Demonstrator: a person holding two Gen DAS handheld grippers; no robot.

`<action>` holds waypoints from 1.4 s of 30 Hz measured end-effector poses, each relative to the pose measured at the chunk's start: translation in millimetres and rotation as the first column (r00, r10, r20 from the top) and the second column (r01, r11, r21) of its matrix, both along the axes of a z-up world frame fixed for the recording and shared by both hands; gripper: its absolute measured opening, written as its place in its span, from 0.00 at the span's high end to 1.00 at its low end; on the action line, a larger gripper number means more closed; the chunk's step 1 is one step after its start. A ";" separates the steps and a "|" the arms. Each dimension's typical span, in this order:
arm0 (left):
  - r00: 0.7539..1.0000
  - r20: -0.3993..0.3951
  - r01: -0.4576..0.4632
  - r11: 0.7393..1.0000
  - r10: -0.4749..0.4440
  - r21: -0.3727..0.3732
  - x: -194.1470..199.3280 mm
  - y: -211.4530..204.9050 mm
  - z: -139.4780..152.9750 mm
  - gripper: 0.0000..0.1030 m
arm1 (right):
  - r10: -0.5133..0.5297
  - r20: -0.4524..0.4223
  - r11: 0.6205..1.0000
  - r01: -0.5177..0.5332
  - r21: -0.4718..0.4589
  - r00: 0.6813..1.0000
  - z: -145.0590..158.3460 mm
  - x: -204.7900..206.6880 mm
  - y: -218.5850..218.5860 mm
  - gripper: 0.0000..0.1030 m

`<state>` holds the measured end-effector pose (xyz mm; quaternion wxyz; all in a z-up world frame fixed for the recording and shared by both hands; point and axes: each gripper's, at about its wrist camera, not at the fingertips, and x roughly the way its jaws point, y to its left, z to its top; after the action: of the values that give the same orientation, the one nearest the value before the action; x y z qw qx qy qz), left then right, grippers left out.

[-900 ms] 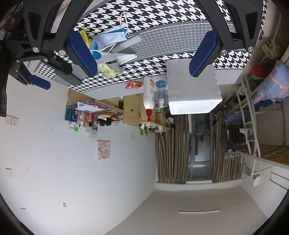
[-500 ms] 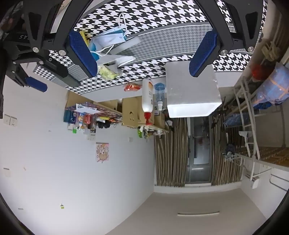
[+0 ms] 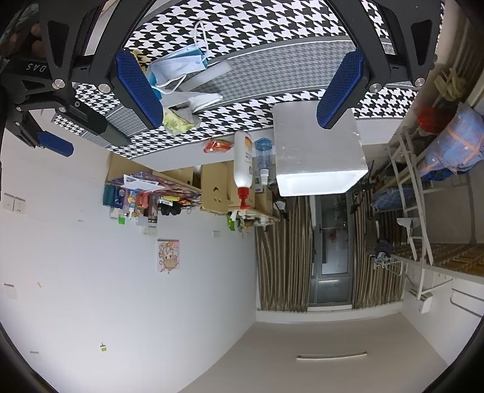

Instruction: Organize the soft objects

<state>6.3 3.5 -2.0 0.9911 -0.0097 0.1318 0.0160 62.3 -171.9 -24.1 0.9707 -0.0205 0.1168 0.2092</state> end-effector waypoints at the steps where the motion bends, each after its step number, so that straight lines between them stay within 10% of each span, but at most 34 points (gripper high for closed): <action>1: 1.000 -0.002 -0.001 1.000 0.001 0.000 0.2 0.1 0.0 0.01 | -0.001 -0.001 1.000 0.001 0.000 1.000 0.2 0.3 -0.1 0.01; 42: 0.998 -0.066 0.005 1.000 -0.005 -0.011 17.1 -1.3 -8.1 0.01 | -0.025 -0.026 1.000 0.025 -0.003 0.999 -3.1 13.4 -3.8 0.01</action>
<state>23.5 2.3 -10.1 0.9862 -0.0143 0.1644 0.0130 75.6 -175.7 -27.2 0.9715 -0.0175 0.1300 0.1974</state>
